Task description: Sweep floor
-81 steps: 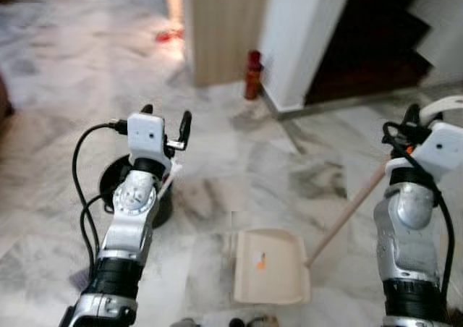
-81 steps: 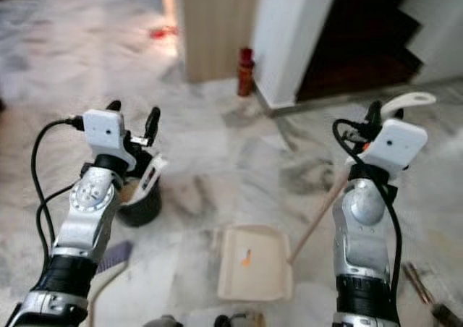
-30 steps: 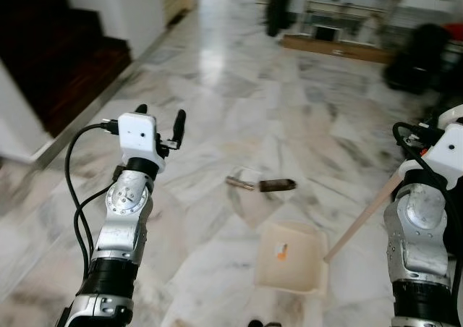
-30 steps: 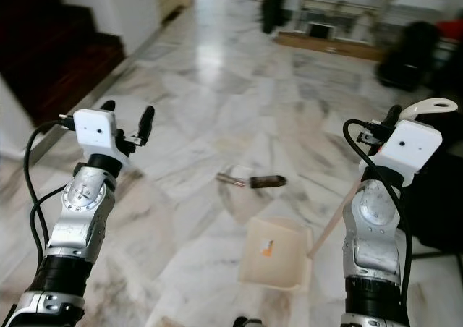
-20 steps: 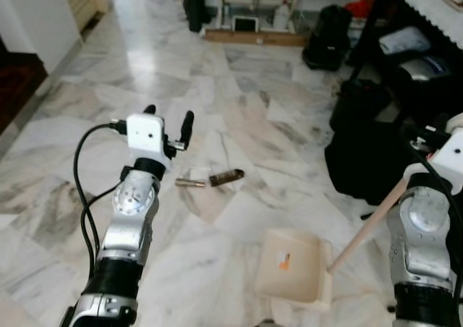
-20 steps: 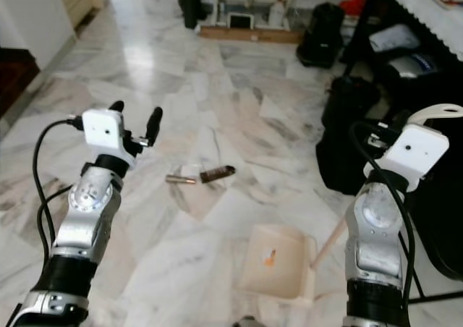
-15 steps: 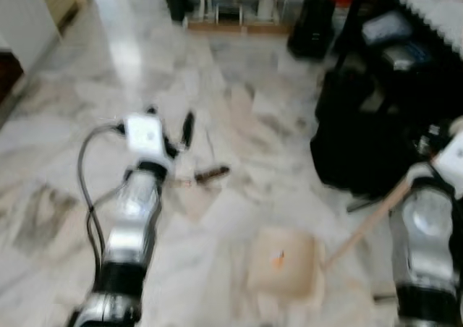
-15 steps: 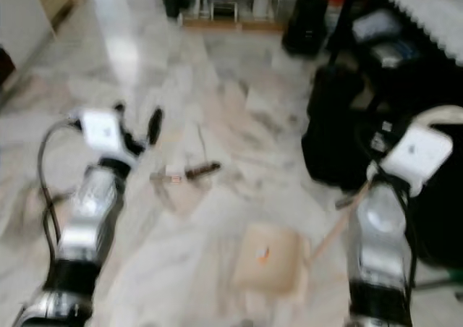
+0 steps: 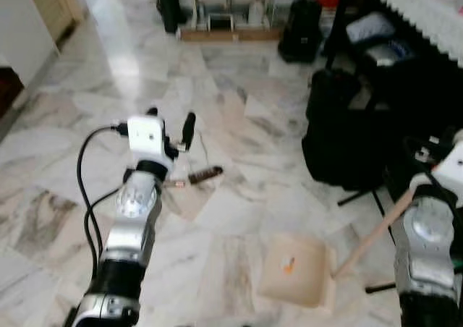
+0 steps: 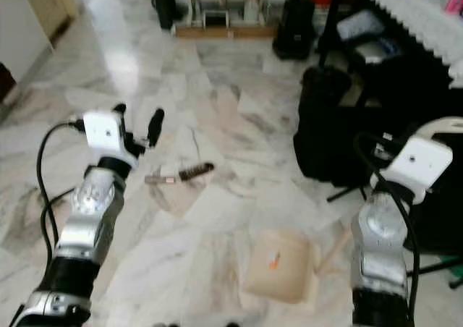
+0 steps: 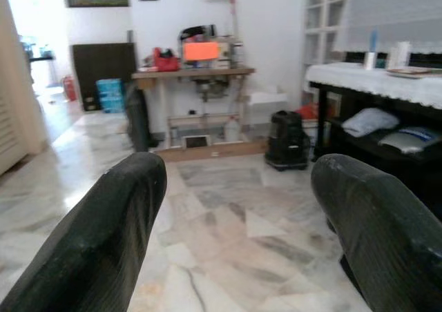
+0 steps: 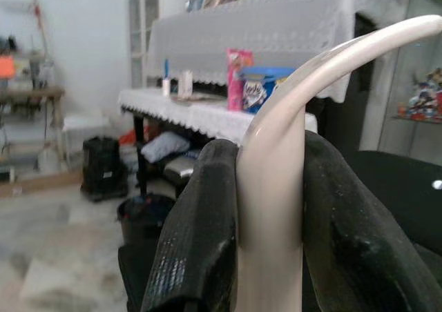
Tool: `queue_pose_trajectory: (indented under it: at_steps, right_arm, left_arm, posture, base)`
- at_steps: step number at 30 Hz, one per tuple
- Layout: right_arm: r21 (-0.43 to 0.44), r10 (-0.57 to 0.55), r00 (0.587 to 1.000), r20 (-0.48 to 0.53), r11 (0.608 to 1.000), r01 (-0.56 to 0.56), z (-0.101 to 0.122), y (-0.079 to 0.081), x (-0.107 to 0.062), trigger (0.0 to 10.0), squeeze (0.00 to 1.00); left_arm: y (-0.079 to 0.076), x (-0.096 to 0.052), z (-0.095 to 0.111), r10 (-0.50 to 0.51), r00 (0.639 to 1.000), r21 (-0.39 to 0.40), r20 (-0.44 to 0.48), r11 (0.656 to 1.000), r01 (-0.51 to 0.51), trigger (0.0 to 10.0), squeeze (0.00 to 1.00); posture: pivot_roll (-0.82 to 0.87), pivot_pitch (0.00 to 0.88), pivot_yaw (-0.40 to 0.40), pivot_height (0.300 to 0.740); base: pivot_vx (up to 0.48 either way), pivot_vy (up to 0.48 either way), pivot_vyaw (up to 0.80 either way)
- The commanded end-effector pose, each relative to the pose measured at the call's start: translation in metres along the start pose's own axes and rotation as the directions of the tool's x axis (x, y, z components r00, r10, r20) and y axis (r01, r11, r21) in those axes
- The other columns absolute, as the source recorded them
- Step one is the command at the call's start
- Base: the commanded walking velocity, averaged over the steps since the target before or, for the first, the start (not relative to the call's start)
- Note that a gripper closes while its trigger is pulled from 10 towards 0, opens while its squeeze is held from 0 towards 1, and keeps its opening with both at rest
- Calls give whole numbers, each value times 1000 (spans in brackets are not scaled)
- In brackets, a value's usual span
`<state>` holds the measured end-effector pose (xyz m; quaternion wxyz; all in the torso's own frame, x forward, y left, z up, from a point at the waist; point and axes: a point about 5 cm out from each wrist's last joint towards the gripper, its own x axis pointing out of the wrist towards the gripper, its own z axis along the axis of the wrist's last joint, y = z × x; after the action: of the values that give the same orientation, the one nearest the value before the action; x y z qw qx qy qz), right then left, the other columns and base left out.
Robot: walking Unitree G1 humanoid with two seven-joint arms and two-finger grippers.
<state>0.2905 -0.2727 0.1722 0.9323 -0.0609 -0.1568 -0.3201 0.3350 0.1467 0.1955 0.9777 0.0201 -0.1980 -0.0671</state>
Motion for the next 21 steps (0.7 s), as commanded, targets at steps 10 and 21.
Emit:
queue_pose_trajectory:
  at_steps: [10,21]
  right_arm:
    - [3,27,1000,-6,1000,-27,-4,0,1,10000,0]
    - [-36,14,1000,6,999,-14,-6,-9,4,10000,0]
  left_arm:
    - [4,1,-1,30,999,-13,-15,999,-31,10000,0]
    - [3,0,-2,35,999,-3,-17,999,-35,10000,0]
  posture:
    - [52,137,-58,740]
    - [49,137,-60,740]
  base:
    - [0,63,0]
    - [0,208,0]
